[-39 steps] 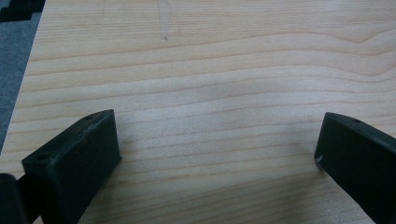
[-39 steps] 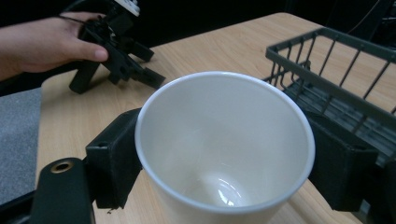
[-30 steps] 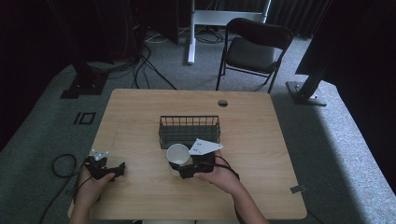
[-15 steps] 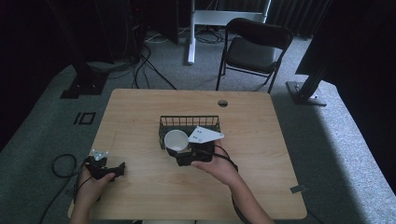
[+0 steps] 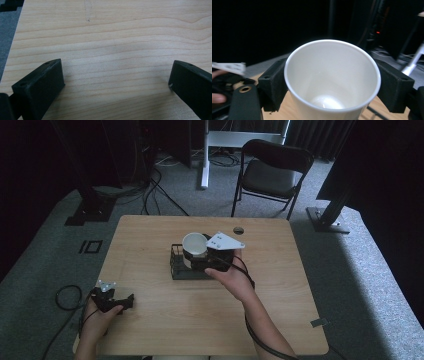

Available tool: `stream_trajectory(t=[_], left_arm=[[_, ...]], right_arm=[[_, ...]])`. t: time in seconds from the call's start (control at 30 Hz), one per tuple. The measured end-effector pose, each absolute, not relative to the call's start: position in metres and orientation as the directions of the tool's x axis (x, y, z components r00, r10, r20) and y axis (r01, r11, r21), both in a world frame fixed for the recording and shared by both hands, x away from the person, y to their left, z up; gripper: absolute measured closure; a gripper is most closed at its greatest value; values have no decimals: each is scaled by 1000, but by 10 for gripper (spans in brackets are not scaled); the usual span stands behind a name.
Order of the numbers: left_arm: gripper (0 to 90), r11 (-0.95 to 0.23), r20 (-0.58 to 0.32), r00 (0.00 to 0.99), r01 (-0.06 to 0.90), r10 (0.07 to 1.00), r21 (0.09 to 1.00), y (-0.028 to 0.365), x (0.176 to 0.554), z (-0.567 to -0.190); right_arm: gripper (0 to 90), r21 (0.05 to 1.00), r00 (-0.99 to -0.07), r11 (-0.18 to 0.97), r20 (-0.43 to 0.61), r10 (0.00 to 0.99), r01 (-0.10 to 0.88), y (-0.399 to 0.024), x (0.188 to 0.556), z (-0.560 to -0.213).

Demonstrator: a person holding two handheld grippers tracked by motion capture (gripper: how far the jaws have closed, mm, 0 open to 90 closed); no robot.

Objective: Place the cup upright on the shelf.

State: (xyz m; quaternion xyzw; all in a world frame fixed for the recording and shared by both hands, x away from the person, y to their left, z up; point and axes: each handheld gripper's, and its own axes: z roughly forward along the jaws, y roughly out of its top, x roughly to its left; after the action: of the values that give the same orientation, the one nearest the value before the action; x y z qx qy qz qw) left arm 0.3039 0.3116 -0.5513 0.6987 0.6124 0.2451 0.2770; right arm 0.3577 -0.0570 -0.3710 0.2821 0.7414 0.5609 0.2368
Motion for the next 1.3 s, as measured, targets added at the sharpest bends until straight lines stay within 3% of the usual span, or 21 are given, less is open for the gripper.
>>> stream_trajectory(t=[0.4,1.3], left_arm=[[2,-96,3,130,720,992,688,312,304,-551],[2,-97,4,130,720,991,688,312,304,-551]], right_arm=[[200,950,-596,208,-28,802,234,-60,395,-383],[200,911,-518,224,-13,855,346,-54,419,-452]])
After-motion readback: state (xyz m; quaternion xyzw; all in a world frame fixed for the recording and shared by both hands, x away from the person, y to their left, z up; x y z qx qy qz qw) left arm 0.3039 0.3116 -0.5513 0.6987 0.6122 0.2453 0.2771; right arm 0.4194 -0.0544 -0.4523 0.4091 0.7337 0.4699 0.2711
